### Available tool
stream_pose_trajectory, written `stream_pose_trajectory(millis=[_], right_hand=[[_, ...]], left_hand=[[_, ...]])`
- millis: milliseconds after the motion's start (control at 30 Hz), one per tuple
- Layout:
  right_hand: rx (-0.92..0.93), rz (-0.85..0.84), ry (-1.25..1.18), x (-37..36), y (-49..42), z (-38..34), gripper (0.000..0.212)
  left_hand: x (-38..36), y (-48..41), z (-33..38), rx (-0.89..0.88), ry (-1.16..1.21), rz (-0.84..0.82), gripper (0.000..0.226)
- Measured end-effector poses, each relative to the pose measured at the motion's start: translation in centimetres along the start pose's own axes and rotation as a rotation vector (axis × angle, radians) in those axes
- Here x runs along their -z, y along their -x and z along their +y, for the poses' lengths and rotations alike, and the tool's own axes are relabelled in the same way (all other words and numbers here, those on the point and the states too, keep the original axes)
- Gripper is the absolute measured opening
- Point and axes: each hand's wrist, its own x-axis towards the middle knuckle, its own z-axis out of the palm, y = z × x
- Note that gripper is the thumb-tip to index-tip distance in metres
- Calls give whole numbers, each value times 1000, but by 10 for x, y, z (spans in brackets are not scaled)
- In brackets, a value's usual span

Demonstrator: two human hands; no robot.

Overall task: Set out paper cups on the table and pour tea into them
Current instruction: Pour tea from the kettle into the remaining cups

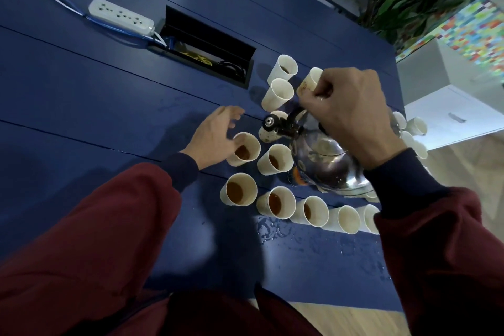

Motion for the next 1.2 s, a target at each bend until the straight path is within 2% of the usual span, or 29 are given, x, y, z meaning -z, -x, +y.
stream_pose_trajectory(millis=[100,233,367,467,633,800,1000,1200], right_hand=[[-107,70,-163,12,7,15,27],[-222,157,-241,23,16,33,30],[-257,220,-291,32,31,59,31],[-266,243,-312,37,42,82,31],[-288,288,-381,48,61,126,34],[-359,316,-582,60,76,175,35],[-429,396,-819,76,95,209,34],[-524,431,-879,76,102,236,36]], left_hand=[[6,-12,27,-78,77,149,39],[8,-28,81,-232,156,281,19],[-8,-33,141,-371,188,281,23],[-30,-30,177,-451,158,221,36],[-82,-22,213,-418,156,47,54],[-128,-23,238,-314,225,75,53],[-156,-30,263,-166,404,-5,50],[-177,-36,274,-260,295,-130,41]])
